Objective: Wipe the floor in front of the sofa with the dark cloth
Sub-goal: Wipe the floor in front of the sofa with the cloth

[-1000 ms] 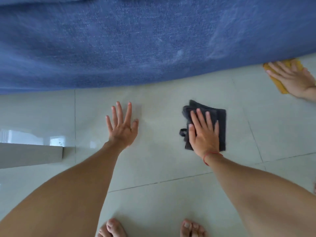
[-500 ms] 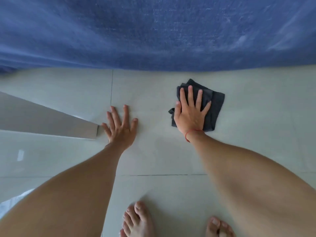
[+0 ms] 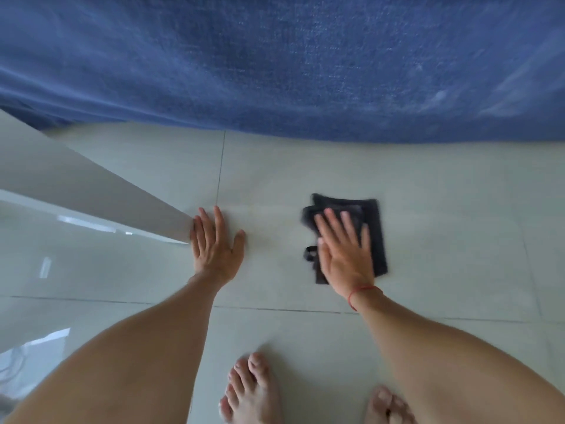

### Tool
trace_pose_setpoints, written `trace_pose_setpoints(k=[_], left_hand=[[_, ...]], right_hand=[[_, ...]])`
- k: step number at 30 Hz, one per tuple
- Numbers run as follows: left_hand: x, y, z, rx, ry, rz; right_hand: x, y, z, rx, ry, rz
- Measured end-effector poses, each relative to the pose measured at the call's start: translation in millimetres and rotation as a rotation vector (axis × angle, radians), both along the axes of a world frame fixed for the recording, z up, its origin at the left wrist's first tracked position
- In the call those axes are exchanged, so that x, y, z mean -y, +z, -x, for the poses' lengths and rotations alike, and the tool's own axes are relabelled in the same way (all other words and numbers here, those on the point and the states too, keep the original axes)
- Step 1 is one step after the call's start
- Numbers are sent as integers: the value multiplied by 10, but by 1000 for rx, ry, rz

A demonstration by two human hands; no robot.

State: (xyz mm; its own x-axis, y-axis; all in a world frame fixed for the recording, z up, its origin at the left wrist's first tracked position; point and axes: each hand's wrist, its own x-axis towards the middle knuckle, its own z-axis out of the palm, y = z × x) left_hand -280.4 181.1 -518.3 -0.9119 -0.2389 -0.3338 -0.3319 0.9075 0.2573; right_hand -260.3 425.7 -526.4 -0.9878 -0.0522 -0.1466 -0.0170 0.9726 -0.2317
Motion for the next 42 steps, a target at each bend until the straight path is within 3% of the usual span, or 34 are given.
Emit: trace_pose_setpoints(k=[3,9,13,18,25,33,42], left_hand=[[59,-45,-100,24,-37,-3],[62,-64,-111,-6,-58,-4],[84,-97,-100,7,-73,-1],[106,-129,-94,24,-91,22],[123,-100,-80,83,-88,3],[118,-68,-54,124,-83,6],[91,-132,-72,60,-67,3]], right_hand=[[-218,-54,80,39,-271,2],[171,-20,440,40,-348,-3],[580,3,732,31,-223,13],[1184,-2,1034,1,129,33],[1207,-38,634,-35,428,42],[787,-81,-334,-53,348,102],[944,-68,388,-52,77,81]])
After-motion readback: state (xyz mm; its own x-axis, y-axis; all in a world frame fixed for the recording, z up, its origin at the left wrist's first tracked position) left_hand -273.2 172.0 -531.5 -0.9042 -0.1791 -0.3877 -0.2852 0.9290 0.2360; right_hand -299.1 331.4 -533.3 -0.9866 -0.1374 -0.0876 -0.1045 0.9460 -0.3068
